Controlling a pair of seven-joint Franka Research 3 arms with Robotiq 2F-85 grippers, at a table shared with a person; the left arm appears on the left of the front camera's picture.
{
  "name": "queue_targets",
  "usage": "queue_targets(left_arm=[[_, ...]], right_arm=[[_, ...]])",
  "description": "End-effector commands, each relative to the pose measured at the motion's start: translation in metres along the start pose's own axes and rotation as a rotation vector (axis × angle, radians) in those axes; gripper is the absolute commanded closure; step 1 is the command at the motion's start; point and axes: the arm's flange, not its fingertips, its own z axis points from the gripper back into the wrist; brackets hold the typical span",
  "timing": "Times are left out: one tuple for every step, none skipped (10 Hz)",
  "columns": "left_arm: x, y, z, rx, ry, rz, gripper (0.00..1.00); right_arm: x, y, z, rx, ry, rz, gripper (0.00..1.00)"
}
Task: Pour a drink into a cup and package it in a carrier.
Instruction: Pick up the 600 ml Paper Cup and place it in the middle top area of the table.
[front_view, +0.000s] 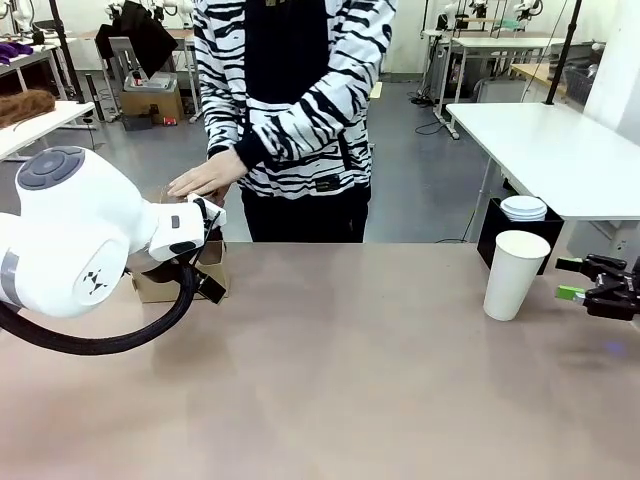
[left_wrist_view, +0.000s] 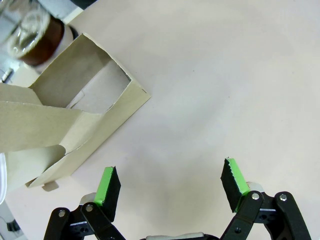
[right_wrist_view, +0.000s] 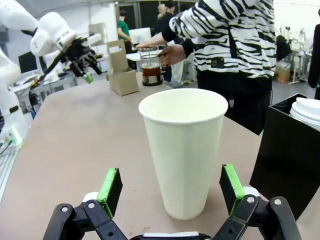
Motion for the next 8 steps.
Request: queue_targets(left_arm=[[0.000, 0.000, 0.000, -0.001, -0.001, 0.000, 0.00], [0.000, 0.000, 0.000, -0.001, -0.001, 0.000, 0.00], [0.000, 0.000, 0.000, -0.001, -0.001, 0.000, 0.00], [0.000, 0.000, 0.000, -0.001, -0.001, 0.000, 0.00], [0.000, 0.000, 0.000, -0.001, -0.001, 0.000, 0.00], [0.000, 0.000, 0.000, -0.001, -0.001, 0.000, 0.00], [0.000, 0.000, 0.000, -0.001, -0.001, 0.000, 0.00], [0.000, 0.000, 0.000, -0.001, -0.001, 0.000, 0.00]], right_arm=[[-0.002, -0.006, -0.025, -0.058, -0.036, -0.019, 0.00], [-0.006, -0.008, -0.029, -0.064, -0.036, -0.024, 0.00], [-0.009, -0.008, -0.035, -0.071, -0.037, -0.022, 0.00], [-0.007, -0.008, -0.043, -0.070, -0.038, -0.032, 0.00], [-0.010, -0.009, -0.049, -0.061, -0.032, -0.039, 0.00], [-0.012, -0.011, -0.055, -0.053, -0.030, -0.043, 0.00], [-0.015, -0.014, -0.061, -0.062, -0.025, -0.051, 0.00], [-0.018, -0.018, -0.070, -0.070, -0.011, -0.053, 0.00]])
